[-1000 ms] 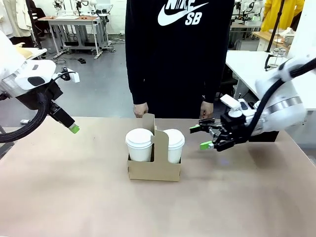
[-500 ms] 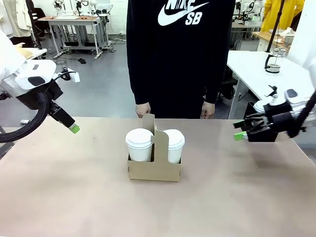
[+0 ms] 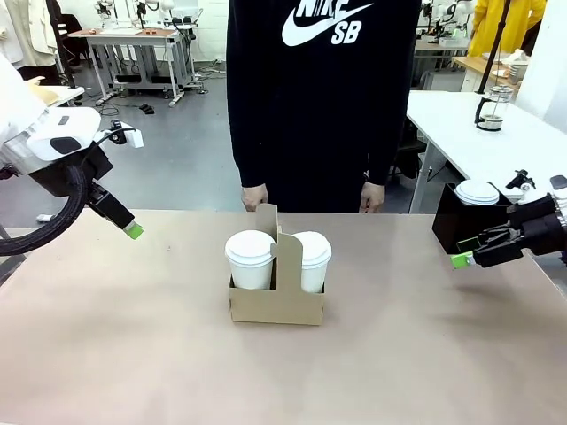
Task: Pour a drink into a cup and package it in a carrier.
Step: Insert the held 600 ml Paper Cup into the Cup Carrier.
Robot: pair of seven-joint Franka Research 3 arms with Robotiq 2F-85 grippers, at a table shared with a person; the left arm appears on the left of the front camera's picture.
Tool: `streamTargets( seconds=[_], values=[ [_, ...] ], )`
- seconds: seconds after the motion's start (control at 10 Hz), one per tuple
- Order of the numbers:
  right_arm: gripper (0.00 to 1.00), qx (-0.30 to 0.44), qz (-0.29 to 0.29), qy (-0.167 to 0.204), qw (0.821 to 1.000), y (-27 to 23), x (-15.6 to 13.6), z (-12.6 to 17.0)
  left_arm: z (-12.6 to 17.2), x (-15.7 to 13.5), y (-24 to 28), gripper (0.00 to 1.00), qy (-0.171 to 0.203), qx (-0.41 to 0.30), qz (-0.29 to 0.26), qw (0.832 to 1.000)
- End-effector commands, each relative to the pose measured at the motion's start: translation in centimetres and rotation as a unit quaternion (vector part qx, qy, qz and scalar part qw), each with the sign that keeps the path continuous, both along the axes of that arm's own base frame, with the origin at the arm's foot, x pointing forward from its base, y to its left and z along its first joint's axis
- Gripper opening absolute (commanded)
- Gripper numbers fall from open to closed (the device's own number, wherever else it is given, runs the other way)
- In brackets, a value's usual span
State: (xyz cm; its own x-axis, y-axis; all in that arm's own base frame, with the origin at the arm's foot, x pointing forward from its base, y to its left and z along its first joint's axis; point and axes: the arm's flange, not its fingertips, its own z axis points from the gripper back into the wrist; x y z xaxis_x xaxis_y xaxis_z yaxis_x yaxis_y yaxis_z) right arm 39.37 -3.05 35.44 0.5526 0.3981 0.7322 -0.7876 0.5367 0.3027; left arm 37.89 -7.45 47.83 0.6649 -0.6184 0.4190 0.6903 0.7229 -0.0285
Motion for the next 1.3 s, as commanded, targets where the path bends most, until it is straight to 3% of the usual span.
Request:
streamTargets(
  seconds=[0.0,1.2],
  values=[
    [1.0,0.009,0.004,-0.002,1.0,0.15,-0.91,0.6,0.03,-0.09,-0.01,1.0,0.0,0.0,0.005,1.0],
    [1.0,0.0,0.0,0.0,1.0,0.0,0.0,0.0,0.03,-0.09,-0.01,1.0,0.0,0.0,0.005,1.0]
  ],
)
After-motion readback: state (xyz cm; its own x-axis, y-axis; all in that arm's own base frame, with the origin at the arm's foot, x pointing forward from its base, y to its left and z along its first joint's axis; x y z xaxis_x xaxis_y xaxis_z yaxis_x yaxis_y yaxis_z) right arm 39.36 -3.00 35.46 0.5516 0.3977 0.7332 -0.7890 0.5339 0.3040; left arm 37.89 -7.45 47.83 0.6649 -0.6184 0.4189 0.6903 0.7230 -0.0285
